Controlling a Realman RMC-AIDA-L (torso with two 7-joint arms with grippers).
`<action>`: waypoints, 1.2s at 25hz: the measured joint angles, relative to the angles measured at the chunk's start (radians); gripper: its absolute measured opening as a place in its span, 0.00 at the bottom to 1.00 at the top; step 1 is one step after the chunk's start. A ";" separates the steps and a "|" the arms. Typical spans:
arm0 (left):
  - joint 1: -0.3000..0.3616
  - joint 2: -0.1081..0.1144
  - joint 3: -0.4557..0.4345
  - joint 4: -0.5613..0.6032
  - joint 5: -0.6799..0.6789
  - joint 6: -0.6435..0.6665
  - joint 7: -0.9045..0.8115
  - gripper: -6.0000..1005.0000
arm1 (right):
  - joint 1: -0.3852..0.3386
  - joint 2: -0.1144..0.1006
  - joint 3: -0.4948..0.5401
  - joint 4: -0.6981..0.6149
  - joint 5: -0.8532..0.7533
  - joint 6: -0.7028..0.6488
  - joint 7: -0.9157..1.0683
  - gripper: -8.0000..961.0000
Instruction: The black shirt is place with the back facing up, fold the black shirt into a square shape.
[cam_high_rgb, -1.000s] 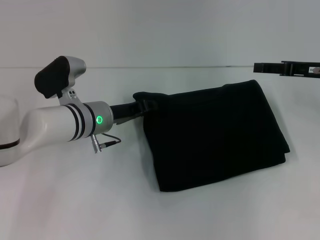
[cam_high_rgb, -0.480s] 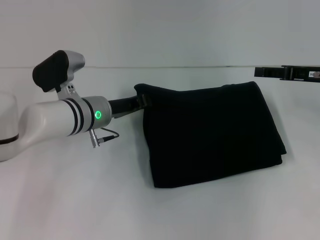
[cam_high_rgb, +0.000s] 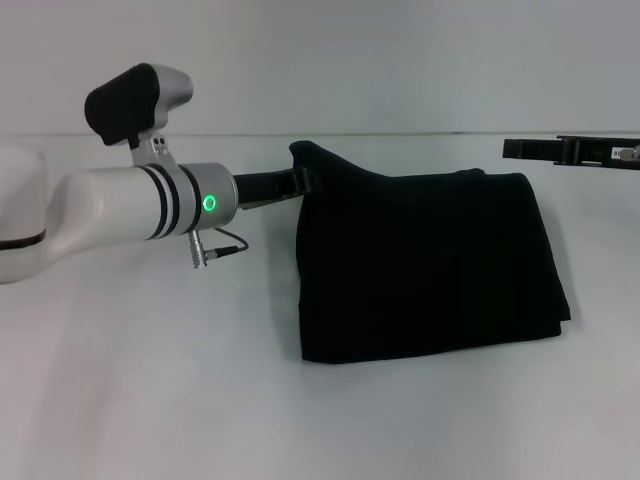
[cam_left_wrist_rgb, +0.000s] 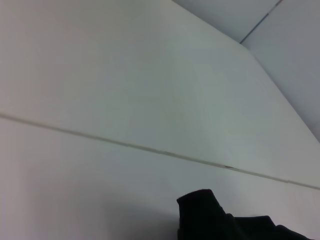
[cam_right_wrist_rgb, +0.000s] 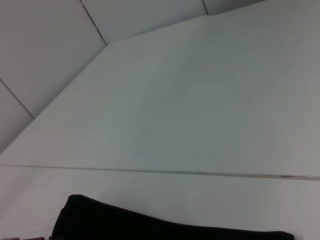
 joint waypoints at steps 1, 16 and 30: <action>-0.004 0.002 0.009 0.000 0.000 -0.002 0.000 0.06 | 0.000 0.000 0.000 0.000 0.000 0.000 0.000 0.74; 0.013 0.022 0.027 0.059 0.001 -0.009 0.001 0.13 | -0.002 0.005 -0.001 0.001 0.000 -0.006 -0.020 0.74; 0.097 0.012 0.124 0.276 -0.011 0.529 0.126 0.60 | -0.032 -0.018 0.045 -0.023 0.008 -0.166 -0.333 0.74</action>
